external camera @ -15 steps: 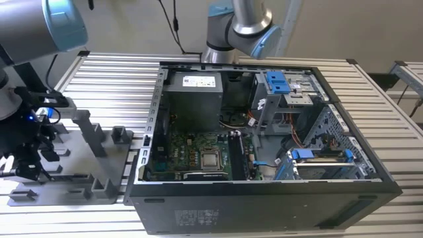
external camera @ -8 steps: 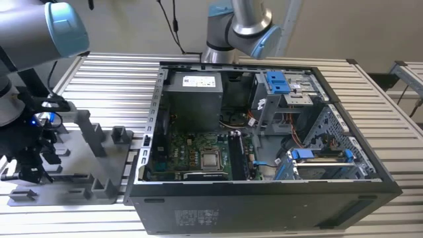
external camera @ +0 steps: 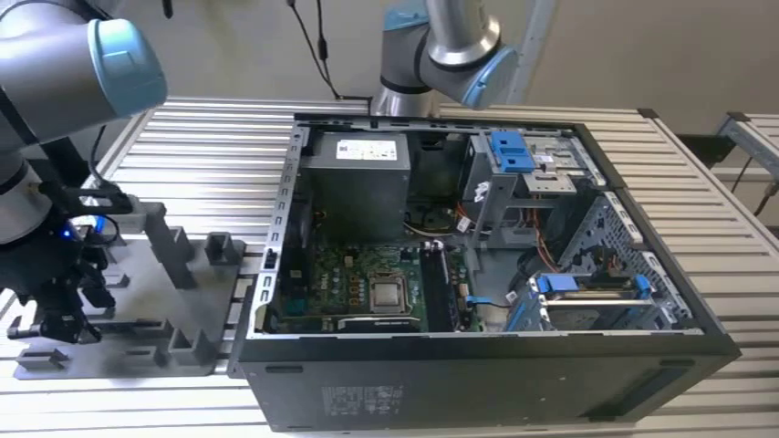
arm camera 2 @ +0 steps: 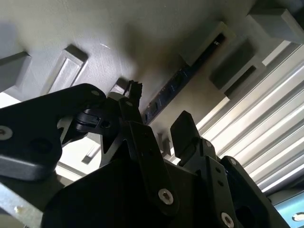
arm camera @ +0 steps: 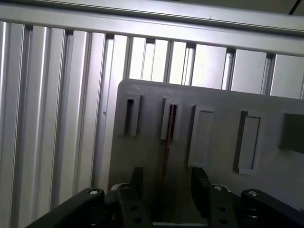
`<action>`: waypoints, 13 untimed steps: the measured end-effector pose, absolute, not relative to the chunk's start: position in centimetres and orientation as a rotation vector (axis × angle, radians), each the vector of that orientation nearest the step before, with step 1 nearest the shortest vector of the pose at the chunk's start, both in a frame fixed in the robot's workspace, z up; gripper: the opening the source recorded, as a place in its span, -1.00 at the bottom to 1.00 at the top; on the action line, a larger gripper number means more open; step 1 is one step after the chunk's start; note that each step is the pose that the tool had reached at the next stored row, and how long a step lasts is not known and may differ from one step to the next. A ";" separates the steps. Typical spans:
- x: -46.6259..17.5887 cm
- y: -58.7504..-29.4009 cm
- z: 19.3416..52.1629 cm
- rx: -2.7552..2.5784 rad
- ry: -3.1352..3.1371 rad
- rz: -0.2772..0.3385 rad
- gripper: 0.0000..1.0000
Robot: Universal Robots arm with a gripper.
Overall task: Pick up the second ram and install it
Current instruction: 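Pick up the second ram and move it above second insertion slot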
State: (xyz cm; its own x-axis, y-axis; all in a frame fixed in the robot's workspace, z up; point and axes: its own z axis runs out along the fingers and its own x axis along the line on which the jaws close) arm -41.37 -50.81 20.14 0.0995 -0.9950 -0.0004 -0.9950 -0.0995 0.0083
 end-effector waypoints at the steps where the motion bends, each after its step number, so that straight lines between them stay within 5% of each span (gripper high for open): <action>1: -41.4 -50.8 20.0 2.325 -2.104 -0.008 0.07; 13: -41.5 -50.8 19.5 2.326 -2.105 -0.006 0.07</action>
